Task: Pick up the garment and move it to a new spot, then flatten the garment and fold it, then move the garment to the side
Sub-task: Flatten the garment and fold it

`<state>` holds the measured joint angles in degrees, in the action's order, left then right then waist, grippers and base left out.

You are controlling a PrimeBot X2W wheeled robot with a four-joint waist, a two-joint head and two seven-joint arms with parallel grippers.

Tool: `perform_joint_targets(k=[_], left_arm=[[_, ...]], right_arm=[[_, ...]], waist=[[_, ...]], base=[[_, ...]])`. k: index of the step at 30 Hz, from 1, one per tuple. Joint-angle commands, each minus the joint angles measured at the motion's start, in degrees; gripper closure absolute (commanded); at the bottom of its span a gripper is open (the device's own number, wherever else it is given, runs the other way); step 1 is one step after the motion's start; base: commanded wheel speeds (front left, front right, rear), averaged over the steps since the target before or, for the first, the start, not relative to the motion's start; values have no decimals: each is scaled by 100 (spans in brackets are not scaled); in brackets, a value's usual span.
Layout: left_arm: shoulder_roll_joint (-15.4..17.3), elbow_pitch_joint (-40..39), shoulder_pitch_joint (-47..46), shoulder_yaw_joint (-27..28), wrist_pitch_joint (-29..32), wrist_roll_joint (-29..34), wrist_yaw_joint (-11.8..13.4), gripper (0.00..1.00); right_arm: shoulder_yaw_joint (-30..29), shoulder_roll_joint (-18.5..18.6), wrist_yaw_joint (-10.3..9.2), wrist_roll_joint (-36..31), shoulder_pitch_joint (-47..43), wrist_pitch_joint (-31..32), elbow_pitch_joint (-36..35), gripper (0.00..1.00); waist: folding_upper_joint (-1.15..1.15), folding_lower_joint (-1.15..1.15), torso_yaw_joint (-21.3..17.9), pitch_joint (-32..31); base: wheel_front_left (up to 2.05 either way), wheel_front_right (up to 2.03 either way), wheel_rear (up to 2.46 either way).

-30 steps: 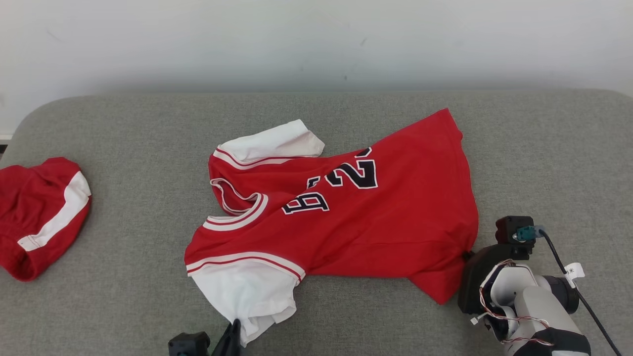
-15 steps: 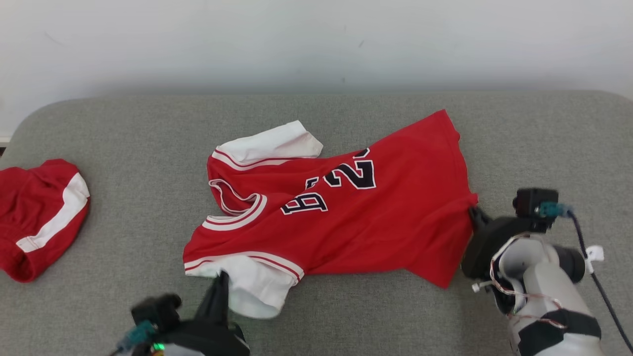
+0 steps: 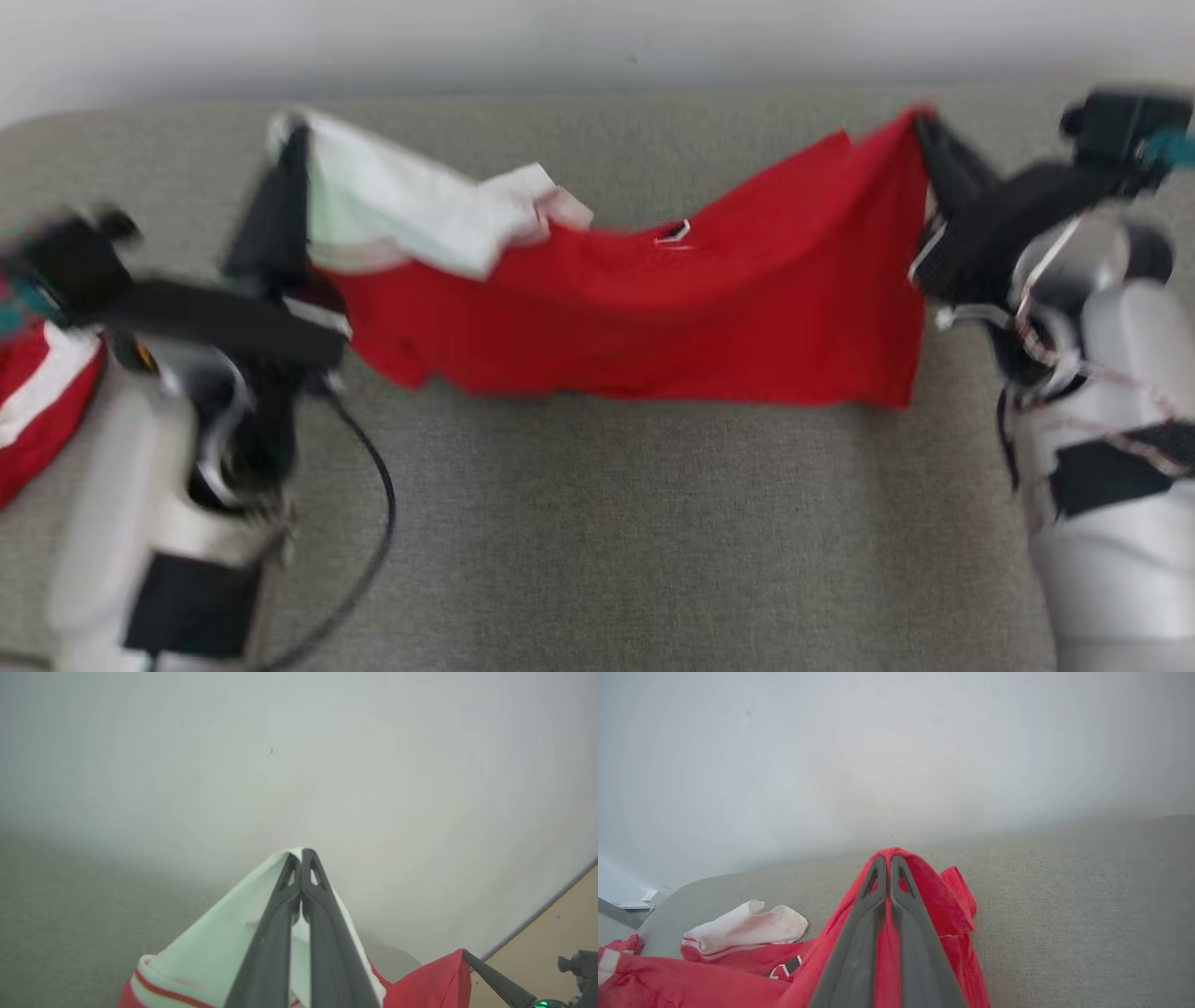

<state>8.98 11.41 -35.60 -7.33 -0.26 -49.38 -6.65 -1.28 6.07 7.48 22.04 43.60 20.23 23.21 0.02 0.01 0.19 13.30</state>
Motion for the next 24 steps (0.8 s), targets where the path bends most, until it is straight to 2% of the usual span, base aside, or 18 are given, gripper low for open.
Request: perform_joint_targets(k=[1, 4, 7, 12, 16, 24], left_arm=[[41, -54, -279, 54, 71, -102, -47, 100], [60, -112, -1050, 226, 376, -426, 9, 100], [267, -112, -1858, 296, 673, -497, 94, 100], [670, 29, -3255, 268, 745, -38, 174, 100], [906, 151, -4373, 179, 495, 468, 197, 100], [853, 500, -6366, -8, -382, 1098, 110, 100]], right_arm=[[21, 82, 1, 64, 195, 51, -59, 100], [73, 151, 1, 153, 791, 282, -151, 100], [100, 90, 1, 258, 1483, 423, -128, 100], [-18, -46, 1, 230, 2797, 268, 64, 100], [-185, -157, 1, 165, 3754, -171, 323, 100], [-770, -243, 1, 141, 5206, -1569, 800, 100]], waist=[[-2, -1, -235, 538], [-2, -1, -394, 1024], [-2, -1, -578, 1550], [-2, -1, -849, 2338], [-2, -1, -1000, 2772], [-2, -1, -1099, 3127]], base=[[0, 0, 0], [0, 0, 0], [0, 0, 0], [0, 0, 0], [0, 0, 0], [0, 0, 0]])
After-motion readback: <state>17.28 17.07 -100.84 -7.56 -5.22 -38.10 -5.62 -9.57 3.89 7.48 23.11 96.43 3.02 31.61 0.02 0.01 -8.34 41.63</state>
